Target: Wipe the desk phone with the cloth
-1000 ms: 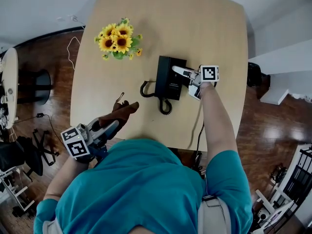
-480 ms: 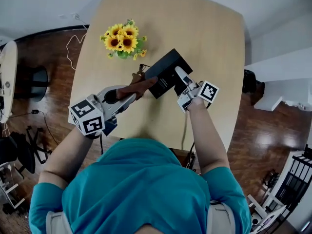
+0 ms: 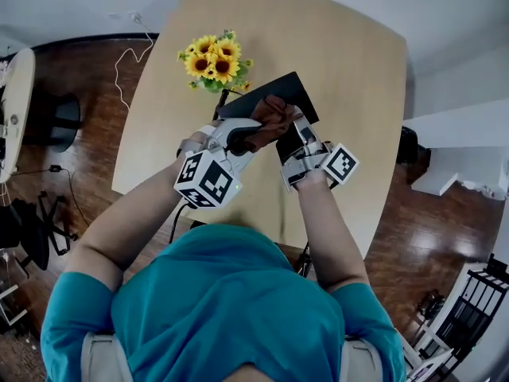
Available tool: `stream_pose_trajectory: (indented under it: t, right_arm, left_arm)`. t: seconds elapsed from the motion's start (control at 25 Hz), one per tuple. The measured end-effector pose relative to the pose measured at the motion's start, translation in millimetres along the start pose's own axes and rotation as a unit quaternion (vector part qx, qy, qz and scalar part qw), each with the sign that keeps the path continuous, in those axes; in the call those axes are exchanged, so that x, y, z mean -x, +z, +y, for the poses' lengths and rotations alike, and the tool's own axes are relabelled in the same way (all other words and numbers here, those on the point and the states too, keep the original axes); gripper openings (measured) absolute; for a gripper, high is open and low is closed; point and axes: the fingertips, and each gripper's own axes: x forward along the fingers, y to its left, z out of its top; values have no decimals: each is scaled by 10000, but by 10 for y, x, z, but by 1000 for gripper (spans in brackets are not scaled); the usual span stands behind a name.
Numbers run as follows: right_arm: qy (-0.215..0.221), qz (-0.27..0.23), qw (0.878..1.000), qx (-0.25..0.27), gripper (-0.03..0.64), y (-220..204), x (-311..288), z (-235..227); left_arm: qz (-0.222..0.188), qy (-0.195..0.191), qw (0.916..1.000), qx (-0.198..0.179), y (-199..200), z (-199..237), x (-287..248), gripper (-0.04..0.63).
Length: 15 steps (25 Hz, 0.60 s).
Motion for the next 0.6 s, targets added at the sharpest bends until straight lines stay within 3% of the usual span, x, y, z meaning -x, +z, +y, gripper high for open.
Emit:
stream_pose_trajectory:
  t: [0.32, 0.4, 0.44, 0.52, 0.6]
  right_arm:
    - [99, -527, 9986, 41, 163, 349, 91, 144]
    - [210, -758, 9969, -69, 161, 482, 109, 207]
    - [320, -878, 9955, -136, 160, 557, 117, 268]
    - [618, -1040, 9924, -241, 160, 686, 111, 448]
    - [956, -1066, 9892, -315, 160, 743, 69, 669]
  left_arm:
    - [-19, -312, 9995, 67, -152, -225, 390, 69]
    - [15, -457, 9986, 283, -234, -346, 464, 69]
    - [23, -552, 9969, 567, -300, -409, 492, 69]
    - [-33, -647, 9854, 1575, -431, -418, 506, 69]
    - [-342, -510, 9574, 2823, -437, -212, 473, 69]
